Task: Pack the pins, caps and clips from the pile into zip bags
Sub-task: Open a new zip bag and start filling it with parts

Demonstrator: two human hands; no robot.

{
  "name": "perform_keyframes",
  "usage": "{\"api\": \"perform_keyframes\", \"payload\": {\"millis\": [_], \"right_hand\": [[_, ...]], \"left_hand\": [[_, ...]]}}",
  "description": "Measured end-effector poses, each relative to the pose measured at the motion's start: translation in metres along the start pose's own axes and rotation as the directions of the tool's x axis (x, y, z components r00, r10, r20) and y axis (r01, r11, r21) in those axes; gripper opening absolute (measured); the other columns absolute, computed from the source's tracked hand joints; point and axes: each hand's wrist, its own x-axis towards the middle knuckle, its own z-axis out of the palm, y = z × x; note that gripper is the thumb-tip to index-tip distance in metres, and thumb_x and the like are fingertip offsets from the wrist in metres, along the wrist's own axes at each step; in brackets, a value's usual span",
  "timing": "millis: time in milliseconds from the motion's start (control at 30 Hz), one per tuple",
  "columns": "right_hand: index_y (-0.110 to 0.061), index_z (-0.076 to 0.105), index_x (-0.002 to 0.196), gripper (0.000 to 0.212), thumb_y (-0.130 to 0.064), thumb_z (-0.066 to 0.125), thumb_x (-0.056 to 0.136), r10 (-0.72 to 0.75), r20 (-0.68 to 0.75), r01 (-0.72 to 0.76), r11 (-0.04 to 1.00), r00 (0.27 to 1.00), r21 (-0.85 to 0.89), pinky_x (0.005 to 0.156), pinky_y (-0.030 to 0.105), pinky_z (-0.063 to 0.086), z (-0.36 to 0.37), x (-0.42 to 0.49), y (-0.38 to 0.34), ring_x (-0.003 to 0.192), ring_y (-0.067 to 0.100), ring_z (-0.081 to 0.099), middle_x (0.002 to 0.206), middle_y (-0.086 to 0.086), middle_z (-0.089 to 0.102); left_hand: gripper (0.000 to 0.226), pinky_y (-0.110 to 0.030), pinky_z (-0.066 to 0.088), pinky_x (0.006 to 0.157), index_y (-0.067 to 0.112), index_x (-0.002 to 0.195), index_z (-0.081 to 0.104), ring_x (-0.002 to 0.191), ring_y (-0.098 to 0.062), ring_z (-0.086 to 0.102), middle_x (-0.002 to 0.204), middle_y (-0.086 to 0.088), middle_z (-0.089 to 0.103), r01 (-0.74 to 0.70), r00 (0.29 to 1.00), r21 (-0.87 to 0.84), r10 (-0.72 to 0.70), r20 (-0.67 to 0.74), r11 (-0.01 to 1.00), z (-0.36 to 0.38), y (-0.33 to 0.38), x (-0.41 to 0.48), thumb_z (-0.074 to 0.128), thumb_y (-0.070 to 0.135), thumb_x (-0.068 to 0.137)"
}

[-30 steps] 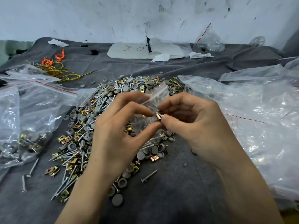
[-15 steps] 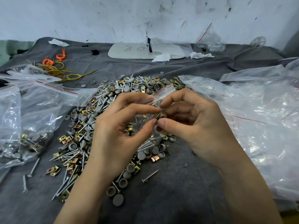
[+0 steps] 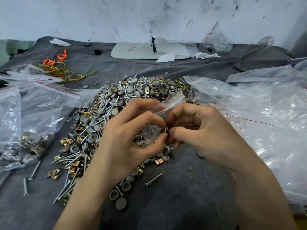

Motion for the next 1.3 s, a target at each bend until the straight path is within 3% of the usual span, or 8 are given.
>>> {"api": "perform_keyframes", "payload": {"millis": [100,233,533,767,900,1067,1300], "right_hand": [[-0.012,0.067,0.082,0.024,0.011,0.066,0.073,-0.004,0.025,0.005,1.000,1.000,-0.019,0.061,0.019,0.054,-0.002,-0.001,0.000,0.066,0.014,0.067,0.075,0.007,0.072],[-0.015,0.067,0.083,0.027,0.009,0.071,0.073,-0.045,0.003,0.045,0.996,0.999,-0.077,0.066,0.016,0.053,-0.004,-0.003,-0.001,0.071,0.008,0.068,0.074,-0.004,0.070],[-0.016,0.067,0.082,0.025,0.006,0.072,0.072,-0.073,-0.024,0.069,0.990,0.997,-0.122,0.068,0.018,0.055,0.001,0.001,0.003,0.075,0.016,0.069,0.079,0.002,0.071],[-0.016,0.067,0.084,0.025,0.006,0.073,0.073,-0.078,-0.012,0.076,0.992,0.997,-0.102,0.067,0.027,0.057,0.005,0.002,0.006,0.074,0.020,0.066,0.079,0.006,0.069],[-0.017,0.069,0.084,0.024,0.005,0.072,0.074,-0.089,-0.036,0.085,0.990,0.995,-0.110,0.069,0.028,0.058,0.005,0.002,0.006,0.078,0.023,0.068,0.081,0.008,0.071],[-0.017,0.070,0.081,0.028,0.011,0.066,0.076,-0.100,-0.085,0.092,0.991,0.991,-0.093,0.067,0.017,0.055,0.006,0.004,0.008,0.071,0.011,0.067,0.078,0.004,0.072],[-0.014,0.070,0.082,0.030,0.015,0.064,0.076,-0.063,-0.049,0.065,0.997,0.997,0.037,0.059,0.010,0.047,0.006,0.006,0.009,0.065,0.000,0.063,0.069,-0.009,0.070]], "left_hand": [[0.019,-0.012,0.042,0.095,0.005,0.086,0.072,0.109,-0.005,0.058,0.113,-0.009,0.063,0.015,1.000,-0.007,-0.016,-0.016,1.000,0.002,0.000,0.000,0.067,0.022,0.082],[0.020,-0.013,0.043,0.095,0.007,0.087,0.071,0.110,-0.003,0.058,0.113,-0.004,0.063,0.053,0.998,-0.033,-0.055,-0.043,0.998,0.004,0.000,0.000,0.067,0.026,0.083],[0.018,-0.048,0.053,0.089,0.015,0.087,0.066,0.116,-0.010,0.060,0.118,0.006,0.061,0.151,0.988,-0.178,-0.152,0.011,0.972,0.002,-0.004,-0.002,0.067,0.032,0.080],[0.016,-0.042,0.054,0.090,0.024,0.087,0.064,0.116,-0.008,0.060,0.118,0.012,0.060,0.202,0.979,-0.189,-0.202,0.021,0.961,0.002,-0.004,-0.002,0.066,0.037,0.080],[0.014,-0.023,0.051,0.091,0.027,0.087,0.063,0.116,-0.005,0.059,0.117,0.010,0.060,0.210,0.977,-0.221,-0.210,0.023,0.952,0.003,-0.006,-0.002,0.066,0.039,0.080],[0.019,-0.034,0.054,0.096,0.021,0.090,0.065,0.120,-0.015,0.059,0.118,0.013,0.059,0.280,0.960,-0.344,-0.272,0.073,0.896,0.005,-0.009,-0.004,0.066,0.035,0.078],[0.014,-0.039,0.055,0.096,0.027,0.089,0.060,0.120,-0.016,0.059,0.116,0.018,0.058,0.277,0.959,-0.370,-0.276,0.057,0.887,0.007,-0.009,-0.004,0.065,0.031,0.076]]}}
